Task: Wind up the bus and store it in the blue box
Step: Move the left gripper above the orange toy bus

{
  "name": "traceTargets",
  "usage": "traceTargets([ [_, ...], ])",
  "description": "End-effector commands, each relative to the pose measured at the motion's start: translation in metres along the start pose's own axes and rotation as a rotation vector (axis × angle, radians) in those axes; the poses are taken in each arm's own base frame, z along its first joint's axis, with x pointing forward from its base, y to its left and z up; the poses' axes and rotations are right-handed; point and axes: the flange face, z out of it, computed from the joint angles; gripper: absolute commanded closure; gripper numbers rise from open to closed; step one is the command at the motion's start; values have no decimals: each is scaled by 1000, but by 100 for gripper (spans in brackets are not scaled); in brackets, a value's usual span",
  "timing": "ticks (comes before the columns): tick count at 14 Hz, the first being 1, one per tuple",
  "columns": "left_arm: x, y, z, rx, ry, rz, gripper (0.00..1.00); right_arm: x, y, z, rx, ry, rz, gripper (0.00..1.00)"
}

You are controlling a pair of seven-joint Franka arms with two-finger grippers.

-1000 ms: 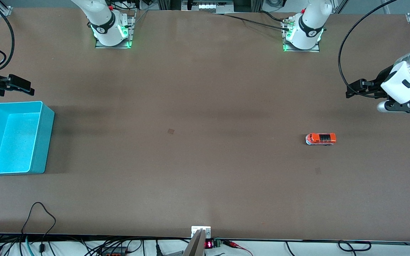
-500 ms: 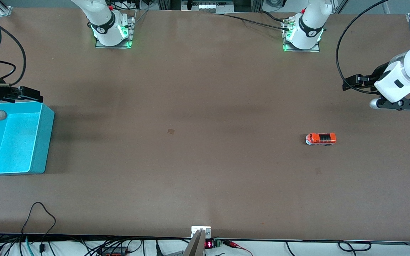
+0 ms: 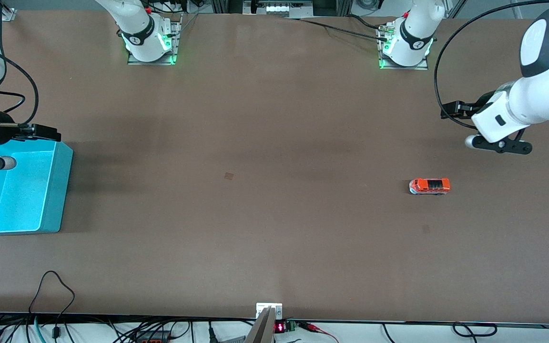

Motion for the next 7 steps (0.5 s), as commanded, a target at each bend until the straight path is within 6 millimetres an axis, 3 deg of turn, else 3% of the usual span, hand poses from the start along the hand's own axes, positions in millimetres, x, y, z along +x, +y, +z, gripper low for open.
traceTargets([
  [1,16,-12,25,-11,22,211,0,-1,0,-3,1,-13,3,0],
  [7,57,-53,121,55,160,743,0,1,-2,-1,2,-16,-12,0],
])
